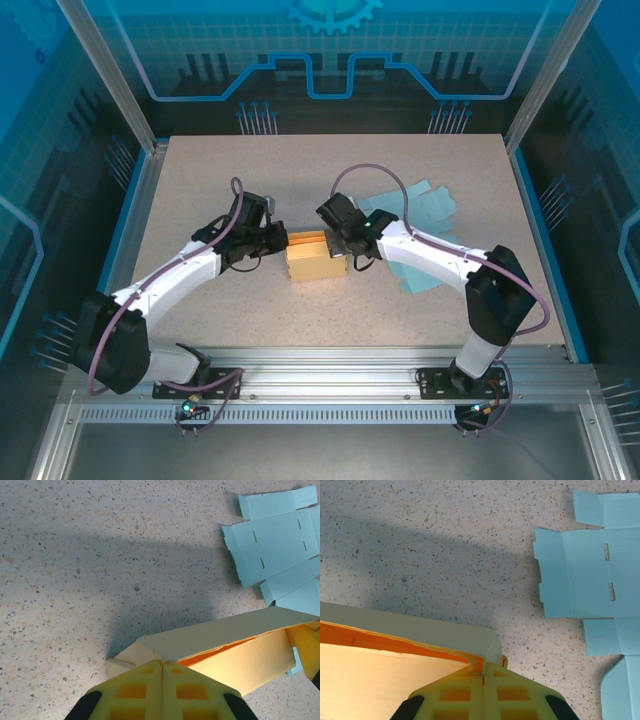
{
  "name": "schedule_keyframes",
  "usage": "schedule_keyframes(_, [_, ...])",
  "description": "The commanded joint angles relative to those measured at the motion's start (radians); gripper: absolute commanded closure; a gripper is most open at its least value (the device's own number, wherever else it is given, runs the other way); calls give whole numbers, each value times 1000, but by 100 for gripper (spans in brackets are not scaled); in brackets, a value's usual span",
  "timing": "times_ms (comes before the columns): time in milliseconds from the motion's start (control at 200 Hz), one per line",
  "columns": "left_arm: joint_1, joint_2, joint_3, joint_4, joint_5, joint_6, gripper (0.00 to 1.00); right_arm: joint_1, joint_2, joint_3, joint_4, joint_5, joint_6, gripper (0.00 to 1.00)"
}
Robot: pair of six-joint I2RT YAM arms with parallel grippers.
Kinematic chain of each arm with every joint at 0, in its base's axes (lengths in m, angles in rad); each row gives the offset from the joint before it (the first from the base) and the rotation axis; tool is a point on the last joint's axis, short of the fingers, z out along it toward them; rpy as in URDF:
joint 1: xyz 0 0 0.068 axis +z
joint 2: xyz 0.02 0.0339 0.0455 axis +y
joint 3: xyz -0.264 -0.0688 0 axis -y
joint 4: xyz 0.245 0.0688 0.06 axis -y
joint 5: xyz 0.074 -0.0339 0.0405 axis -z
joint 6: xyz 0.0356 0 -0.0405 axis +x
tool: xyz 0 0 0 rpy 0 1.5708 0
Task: Fold the paper box
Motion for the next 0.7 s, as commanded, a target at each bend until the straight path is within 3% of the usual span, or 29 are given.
schedule_keyframes(0, [-6,-19,41,99,107,-18,98,47,62,-32,-97,-124,10,100])
schedule_keyframes(435, [10,-12,40,147,131,-58,98,47,65,-36,-94,-126,9,100])
schedule_keyframes(695, [61,-31,-38,298,205,-177,98,53,72,-36,-94,-121,8,100])
